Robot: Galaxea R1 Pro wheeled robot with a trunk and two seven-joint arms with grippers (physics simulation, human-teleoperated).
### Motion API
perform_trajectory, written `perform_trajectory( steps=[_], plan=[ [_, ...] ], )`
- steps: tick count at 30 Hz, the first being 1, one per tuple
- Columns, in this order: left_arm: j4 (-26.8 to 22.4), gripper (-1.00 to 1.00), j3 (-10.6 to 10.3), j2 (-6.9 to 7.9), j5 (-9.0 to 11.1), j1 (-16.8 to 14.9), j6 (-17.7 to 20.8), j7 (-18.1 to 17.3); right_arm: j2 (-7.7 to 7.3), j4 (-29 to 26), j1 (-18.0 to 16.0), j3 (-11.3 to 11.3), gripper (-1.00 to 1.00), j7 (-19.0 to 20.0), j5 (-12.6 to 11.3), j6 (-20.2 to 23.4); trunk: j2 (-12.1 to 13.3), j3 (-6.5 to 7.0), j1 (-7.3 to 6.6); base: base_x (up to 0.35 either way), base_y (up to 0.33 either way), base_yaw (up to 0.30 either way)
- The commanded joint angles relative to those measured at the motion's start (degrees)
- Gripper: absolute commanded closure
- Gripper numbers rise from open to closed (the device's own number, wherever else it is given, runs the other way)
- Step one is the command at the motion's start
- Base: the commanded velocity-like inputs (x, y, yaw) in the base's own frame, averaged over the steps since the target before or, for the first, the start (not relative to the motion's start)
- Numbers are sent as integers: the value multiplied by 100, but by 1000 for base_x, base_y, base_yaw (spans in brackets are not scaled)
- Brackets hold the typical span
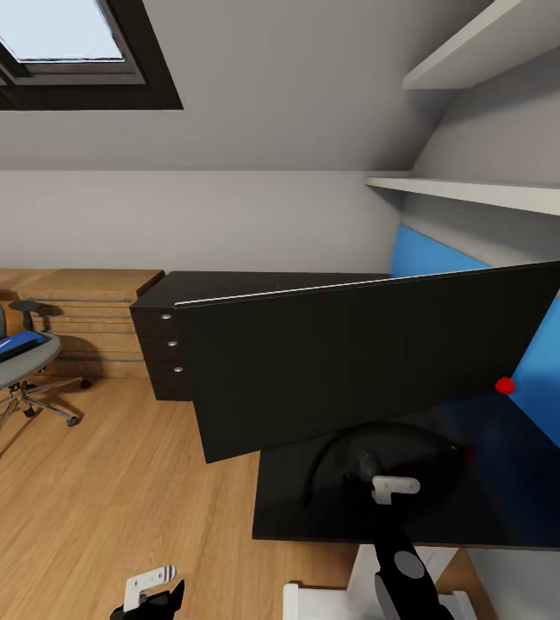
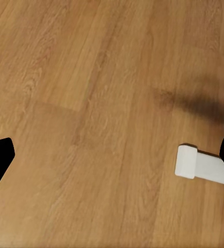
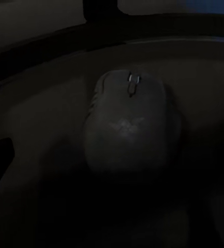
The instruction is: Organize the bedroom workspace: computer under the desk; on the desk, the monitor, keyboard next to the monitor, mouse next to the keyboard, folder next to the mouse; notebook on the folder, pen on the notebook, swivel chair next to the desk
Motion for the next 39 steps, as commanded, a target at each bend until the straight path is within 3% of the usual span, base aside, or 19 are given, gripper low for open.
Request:
perform_trajectory(
  steps=[1, 19, 39],
  plan=[
    [-11, -100, -2, 2, 60, -1, 36, 6, -2, -8, -3, 12, -100, -40, -24, 29, -3, -6, 0, 0, 0, 0],
    [-10, -100, -2, 3, 60, -1, 35, 5, -6, -8, -3, 12, -100, -48, -24, 28, -3, -6, 0, 2, 0, 0],
    [-7, -100, -2, -4, 60, -1, 42, 5, -10, -8, -3, 12, -100, -48, -24, 30, -3, -6, 0, 90, 0, 0]
  ],
)
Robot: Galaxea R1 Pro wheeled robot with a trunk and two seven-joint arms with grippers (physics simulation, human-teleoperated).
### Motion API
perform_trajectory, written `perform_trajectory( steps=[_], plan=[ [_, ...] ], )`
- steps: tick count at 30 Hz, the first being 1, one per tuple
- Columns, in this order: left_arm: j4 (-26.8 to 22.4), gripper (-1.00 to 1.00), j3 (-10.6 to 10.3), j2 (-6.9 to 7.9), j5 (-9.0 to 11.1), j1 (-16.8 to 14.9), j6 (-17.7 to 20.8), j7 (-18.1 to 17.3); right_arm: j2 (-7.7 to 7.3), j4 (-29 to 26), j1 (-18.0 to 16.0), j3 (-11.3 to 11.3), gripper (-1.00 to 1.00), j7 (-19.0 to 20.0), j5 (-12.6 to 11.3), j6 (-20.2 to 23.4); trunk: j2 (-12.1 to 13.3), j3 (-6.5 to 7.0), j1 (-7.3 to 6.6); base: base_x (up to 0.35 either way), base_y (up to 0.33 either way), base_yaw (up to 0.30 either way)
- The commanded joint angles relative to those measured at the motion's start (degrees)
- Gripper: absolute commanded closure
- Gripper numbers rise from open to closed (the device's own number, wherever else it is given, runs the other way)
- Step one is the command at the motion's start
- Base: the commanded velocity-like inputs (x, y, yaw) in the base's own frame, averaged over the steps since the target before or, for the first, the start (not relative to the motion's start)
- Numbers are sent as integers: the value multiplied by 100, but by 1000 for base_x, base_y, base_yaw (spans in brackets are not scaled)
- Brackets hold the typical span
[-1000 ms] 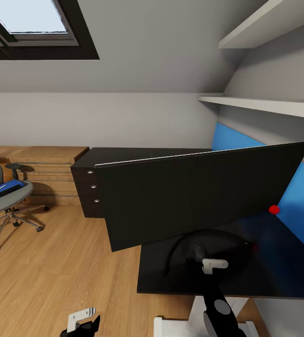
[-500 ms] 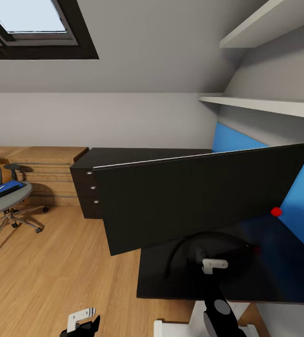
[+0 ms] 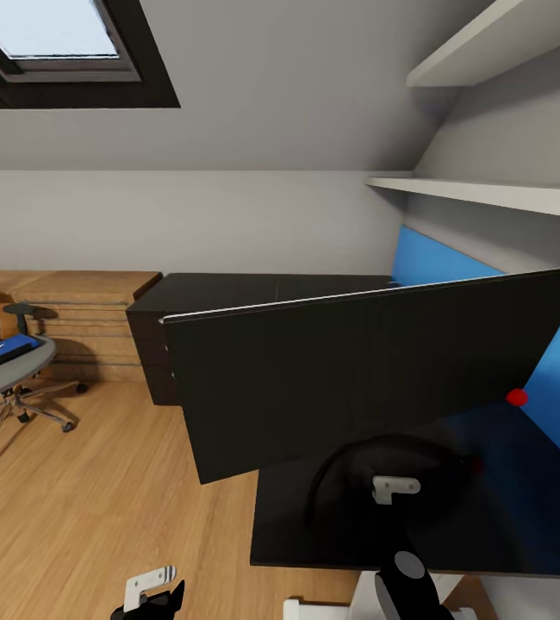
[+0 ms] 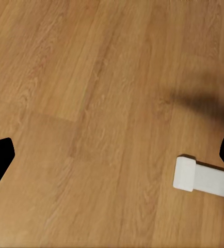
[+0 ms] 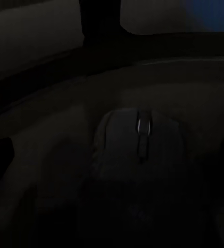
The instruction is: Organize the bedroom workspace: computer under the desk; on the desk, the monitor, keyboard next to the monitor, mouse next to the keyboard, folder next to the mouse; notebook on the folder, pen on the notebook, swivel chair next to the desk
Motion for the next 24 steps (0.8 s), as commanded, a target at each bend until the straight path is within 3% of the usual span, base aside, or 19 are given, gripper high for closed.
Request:
perform_trajectory(
  steps=[1, 24],
  plan=[
    [-10, -100, -2, 1, 60, -1, 35, 8, -2, -9, -3, 12, -100, -38, -24, 30, -3, -6, 0, 8, 0, 0],
    [-15, -100, -3, 0, 68, -1, 35, 23, -3, -9, -3, 8, -100, -45, -24, 36, -3, -6, 0, 1, 0, 0]
  ],
)
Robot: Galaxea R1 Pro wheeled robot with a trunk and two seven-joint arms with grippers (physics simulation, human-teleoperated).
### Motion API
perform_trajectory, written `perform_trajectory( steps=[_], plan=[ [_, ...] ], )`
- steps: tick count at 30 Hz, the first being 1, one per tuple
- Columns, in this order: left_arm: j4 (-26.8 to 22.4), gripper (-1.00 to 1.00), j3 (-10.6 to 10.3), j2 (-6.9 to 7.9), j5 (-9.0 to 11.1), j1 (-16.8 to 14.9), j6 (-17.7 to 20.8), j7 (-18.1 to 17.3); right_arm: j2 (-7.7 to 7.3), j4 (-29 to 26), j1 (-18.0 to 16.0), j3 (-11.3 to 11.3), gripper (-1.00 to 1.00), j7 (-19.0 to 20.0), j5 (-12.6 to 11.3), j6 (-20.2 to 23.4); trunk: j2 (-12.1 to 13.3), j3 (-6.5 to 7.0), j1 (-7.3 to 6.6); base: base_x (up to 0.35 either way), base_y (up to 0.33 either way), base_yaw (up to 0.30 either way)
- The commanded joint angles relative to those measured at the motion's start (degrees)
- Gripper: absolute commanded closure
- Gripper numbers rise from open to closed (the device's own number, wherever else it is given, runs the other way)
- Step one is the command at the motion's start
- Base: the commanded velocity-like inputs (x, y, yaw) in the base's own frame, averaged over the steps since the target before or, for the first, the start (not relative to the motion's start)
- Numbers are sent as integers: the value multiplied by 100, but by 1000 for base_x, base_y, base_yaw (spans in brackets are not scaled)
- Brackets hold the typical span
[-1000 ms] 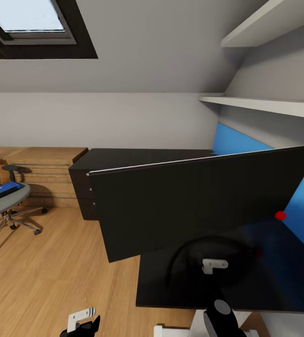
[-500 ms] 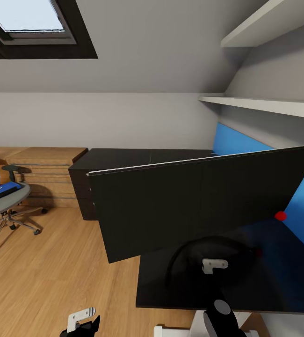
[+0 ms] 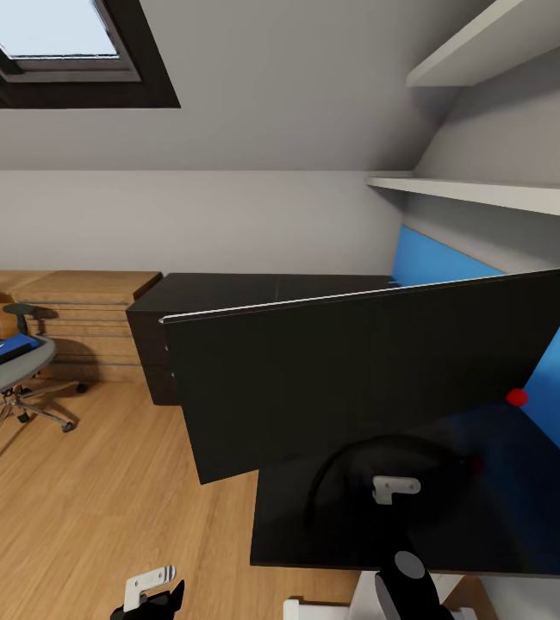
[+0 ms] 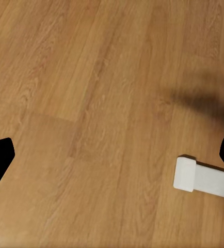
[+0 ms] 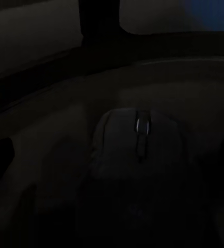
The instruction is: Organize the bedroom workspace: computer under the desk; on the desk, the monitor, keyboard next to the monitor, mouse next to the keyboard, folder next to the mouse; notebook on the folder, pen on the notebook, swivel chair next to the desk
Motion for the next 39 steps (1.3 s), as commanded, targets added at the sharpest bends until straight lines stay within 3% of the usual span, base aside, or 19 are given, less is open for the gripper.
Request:
perform_trajectory(
  steps=[1, 39],
  plan=[
    [-11, -100, -2, 1, 60, -1, 35, 8, -2, -9, -3, 13, -100, -38, -24, 31, -3, -6, 0, 0, 0, 0],
    [-11, -100, -1, 1, 60, -1, 35, 9, -2, 53, -3, 9, -100, -39, -32, 26, -3, -6, 0, 0, 0, 0]
  ],
)
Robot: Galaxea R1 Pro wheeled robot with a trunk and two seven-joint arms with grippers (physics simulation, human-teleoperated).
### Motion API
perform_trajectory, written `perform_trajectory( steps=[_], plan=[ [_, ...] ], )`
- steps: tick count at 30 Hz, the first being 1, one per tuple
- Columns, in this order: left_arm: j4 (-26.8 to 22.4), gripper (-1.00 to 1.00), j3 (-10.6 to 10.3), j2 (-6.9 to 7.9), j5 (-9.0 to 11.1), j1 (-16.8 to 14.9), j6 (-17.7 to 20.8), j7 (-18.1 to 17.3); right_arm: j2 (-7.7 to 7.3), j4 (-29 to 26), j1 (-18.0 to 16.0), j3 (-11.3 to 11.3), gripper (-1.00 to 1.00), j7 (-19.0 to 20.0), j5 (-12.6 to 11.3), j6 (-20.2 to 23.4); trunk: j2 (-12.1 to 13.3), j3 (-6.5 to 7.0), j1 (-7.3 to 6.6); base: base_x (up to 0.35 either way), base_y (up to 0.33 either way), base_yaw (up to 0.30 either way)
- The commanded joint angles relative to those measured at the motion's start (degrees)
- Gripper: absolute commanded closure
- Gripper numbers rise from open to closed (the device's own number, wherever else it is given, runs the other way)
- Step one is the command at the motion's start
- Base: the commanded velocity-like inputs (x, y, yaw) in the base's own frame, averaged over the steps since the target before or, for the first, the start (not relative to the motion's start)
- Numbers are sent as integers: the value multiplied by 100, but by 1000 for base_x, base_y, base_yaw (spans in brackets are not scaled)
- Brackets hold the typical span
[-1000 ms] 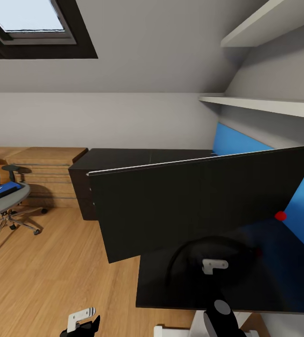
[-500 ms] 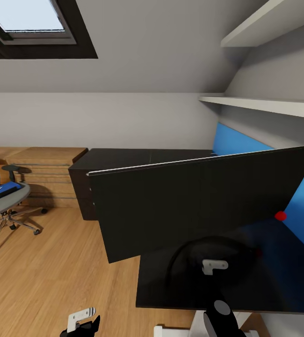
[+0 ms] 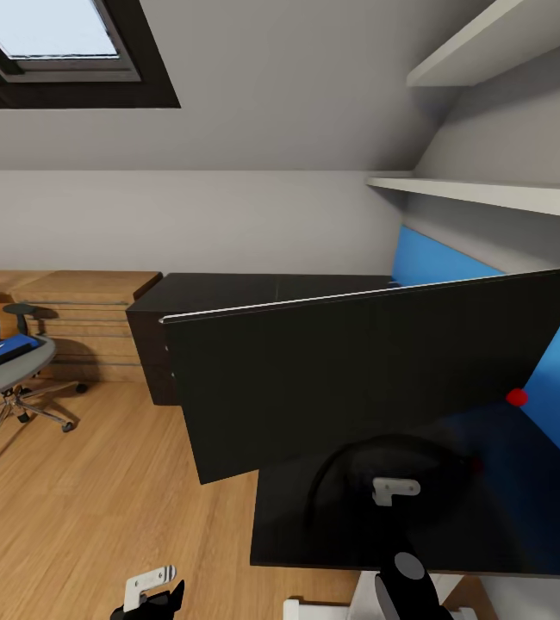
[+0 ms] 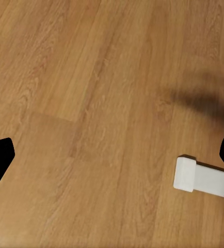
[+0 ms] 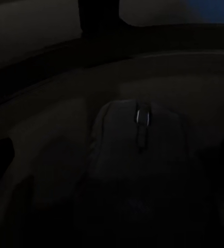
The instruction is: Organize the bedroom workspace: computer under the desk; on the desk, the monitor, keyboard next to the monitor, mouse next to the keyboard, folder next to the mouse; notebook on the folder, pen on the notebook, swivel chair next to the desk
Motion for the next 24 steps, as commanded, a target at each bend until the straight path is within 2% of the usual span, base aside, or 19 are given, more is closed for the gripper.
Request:
perform_trajectory(
  steps=[1, 3, 8, 24],
  plan=[
    [-11, -100, -2, 1, 60, -1, 35, 9, -2, -8, -3, 14, -100, -38, -24, 30, -3, -6, 0, 0, 0, 0],
    [-11, -100, -2, 1, 60, -1, 35, 11, -2, -7, -3, 13, -100, -38, -24, 30, -3, -6, 0, 0, 0, 0],
    [-11, -100, -4, 1, 60, -1, 35, 18, -2, -2, -3, 13, -100, -38, -24, 30, -204, -96, 110, 0, 0, 0],
    [-11, -100, -8, 1, 60, -1, 35, 15, -2, 0, -3, 15, -100, -38, -24, 25, -204, -96, 110, 0, 0, 0]
  ],
)
